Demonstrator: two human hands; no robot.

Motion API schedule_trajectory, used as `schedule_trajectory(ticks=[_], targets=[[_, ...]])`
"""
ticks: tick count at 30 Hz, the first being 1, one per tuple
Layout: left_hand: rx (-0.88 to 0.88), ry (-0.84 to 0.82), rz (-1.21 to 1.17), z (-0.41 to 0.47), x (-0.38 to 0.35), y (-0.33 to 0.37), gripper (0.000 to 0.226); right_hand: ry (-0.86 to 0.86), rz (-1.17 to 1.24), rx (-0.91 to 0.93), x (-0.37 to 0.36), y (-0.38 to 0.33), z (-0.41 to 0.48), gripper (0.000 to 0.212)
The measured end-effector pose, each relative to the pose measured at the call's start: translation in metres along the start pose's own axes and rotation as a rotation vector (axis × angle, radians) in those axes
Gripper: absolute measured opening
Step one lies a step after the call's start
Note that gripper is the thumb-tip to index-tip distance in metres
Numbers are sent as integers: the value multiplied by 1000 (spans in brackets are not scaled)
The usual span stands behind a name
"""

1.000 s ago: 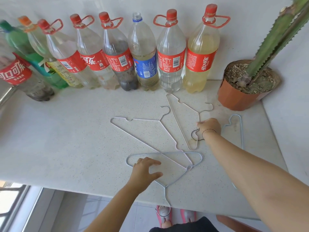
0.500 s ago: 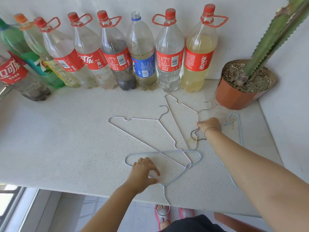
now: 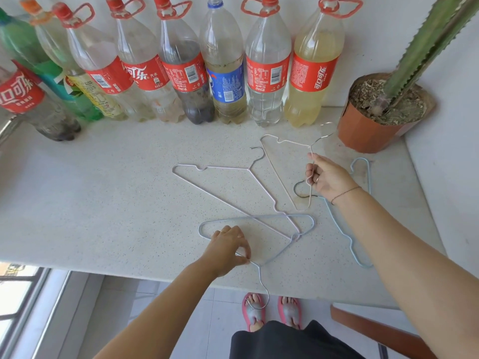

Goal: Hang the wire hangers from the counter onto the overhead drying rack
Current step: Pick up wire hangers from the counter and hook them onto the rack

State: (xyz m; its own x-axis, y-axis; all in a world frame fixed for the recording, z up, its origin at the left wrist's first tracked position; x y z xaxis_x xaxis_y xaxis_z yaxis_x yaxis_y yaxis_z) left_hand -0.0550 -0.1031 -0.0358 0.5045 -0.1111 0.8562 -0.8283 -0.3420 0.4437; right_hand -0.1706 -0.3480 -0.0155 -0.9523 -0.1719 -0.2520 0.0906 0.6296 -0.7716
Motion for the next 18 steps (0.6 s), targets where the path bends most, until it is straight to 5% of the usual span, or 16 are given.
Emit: schedule_trajectory(ticks=[8,18], targets=[[46,-74,-365,-9,18,18,10,-120,-117,100,11,-12,-30,23],[284,162,-861,-11,67,22,8,-187,-240,284,6,-50,-60,22]])
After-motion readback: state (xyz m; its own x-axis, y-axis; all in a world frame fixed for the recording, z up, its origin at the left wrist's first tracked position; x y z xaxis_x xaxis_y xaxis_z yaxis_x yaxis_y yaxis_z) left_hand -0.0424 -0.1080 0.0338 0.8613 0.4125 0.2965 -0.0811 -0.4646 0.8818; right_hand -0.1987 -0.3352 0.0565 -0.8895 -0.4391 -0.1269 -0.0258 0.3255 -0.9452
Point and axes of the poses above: each hand's wrist, its own z-axis towards the middle knuckle, its own x-axis out of the back of the hand, y = z × x, the point moved 7 cm from there along z, towards the middle knuckle, and after that the axes turned 11 degrees about y, right-handed, at the moved point
